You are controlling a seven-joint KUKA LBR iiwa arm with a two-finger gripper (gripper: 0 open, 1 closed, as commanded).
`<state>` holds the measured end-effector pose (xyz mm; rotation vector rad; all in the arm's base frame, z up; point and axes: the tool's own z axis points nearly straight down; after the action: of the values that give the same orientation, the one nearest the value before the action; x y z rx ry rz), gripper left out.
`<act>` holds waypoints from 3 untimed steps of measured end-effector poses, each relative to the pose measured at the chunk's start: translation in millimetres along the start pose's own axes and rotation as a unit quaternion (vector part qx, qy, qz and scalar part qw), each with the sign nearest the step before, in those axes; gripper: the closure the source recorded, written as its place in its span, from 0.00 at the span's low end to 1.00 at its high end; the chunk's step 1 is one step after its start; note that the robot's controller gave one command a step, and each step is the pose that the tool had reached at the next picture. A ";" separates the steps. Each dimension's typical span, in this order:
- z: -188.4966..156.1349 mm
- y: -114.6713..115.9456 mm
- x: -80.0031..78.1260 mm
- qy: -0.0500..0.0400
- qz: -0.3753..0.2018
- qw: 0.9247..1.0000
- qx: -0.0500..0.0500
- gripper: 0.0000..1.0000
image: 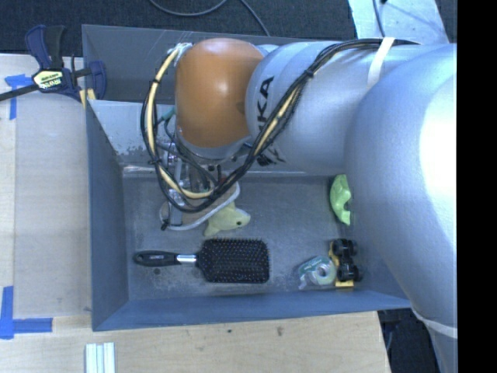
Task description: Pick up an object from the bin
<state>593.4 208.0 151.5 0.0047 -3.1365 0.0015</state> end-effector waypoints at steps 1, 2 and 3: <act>-5.1 -0.7 -1.7 -0.004 0.001 1.000 -0.001 0.00; 6.0 -18.5 14.3 -0.003 0.022 1.000 -0.001 0.00; 9.2 -57.3 23.7 -0.004 0.019 1.000 -0.001 0.00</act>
Offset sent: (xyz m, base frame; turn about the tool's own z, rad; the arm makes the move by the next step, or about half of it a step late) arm -0.0342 -0.0415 -0.0207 0.0988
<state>569.8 150.6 142.5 -0.0537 -3.1437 -0.0018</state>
